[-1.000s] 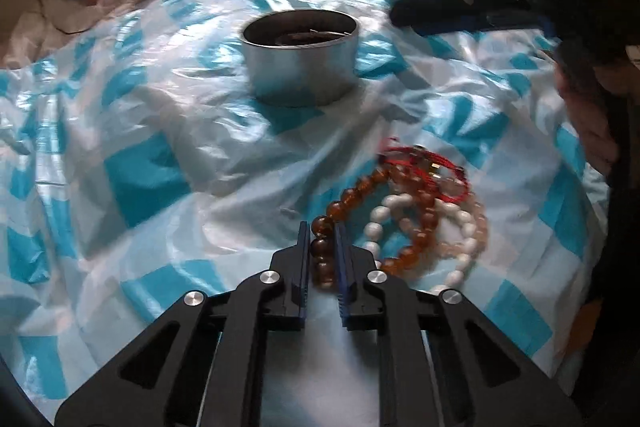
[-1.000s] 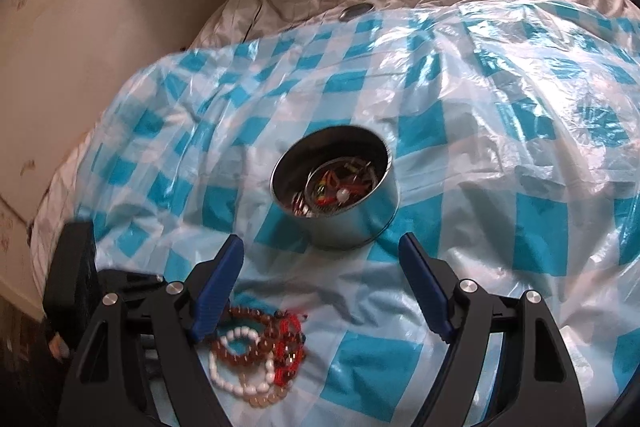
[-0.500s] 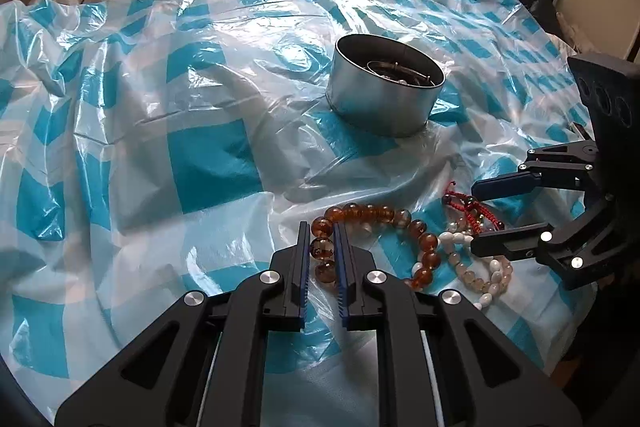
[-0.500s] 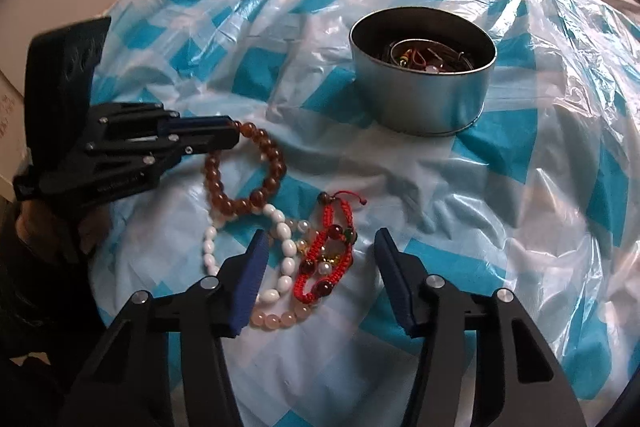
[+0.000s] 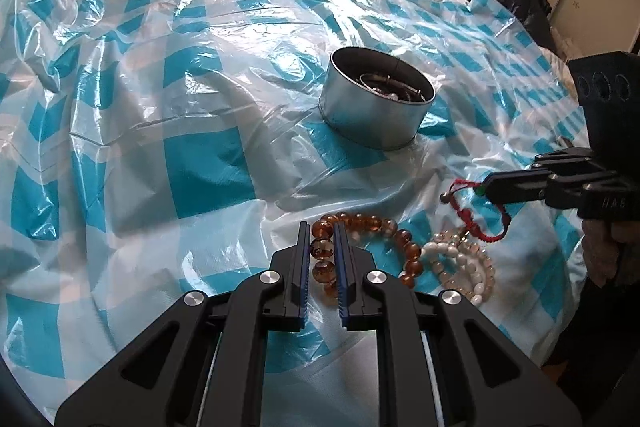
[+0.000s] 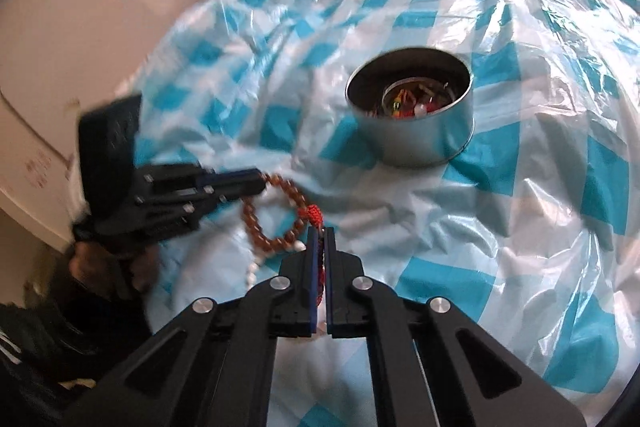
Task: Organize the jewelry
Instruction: 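Grasp the red string bracelet with right while left lifts the amber bracelet, then open the left gripper over the tin while right drops the red string bracelet in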
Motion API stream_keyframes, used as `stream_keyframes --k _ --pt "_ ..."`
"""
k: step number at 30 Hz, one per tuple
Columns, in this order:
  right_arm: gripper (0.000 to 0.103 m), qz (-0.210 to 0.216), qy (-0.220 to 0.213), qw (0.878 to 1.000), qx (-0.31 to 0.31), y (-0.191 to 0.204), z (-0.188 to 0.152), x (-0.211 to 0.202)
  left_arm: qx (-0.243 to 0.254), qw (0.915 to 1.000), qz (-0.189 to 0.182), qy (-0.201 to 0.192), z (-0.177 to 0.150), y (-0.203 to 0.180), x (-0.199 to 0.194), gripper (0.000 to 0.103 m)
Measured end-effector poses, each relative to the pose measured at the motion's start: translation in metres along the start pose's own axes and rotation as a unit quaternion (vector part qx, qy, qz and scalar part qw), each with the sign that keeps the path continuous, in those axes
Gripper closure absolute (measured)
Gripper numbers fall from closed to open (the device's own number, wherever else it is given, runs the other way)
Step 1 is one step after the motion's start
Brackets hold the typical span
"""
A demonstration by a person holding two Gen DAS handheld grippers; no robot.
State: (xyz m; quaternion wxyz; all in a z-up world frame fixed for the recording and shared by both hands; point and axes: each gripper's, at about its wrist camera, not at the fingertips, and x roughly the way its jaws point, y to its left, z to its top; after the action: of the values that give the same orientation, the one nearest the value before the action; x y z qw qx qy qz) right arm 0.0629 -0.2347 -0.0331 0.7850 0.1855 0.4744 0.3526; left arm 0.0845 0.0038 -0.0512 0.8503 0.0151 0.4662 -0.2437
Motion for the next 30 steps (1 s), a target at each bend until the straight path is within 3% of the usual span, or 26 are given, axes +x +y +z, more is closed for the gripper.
stream_keyframes --k 13,30 --pt "0.1 0.066 -0.091 0.992 0.061 -0.014 0.02 -0.042 -0.006 0.997 -0.051 -0.057 0.027 -0.017 -0.034 0.093" --pt "0.1 0.07 -0.2 0.966 0.15 -0.046 0.04 -0.067 -0.027 0.9854 -0.1 -0.135 0.097 -0.044 -0.057 0.093"
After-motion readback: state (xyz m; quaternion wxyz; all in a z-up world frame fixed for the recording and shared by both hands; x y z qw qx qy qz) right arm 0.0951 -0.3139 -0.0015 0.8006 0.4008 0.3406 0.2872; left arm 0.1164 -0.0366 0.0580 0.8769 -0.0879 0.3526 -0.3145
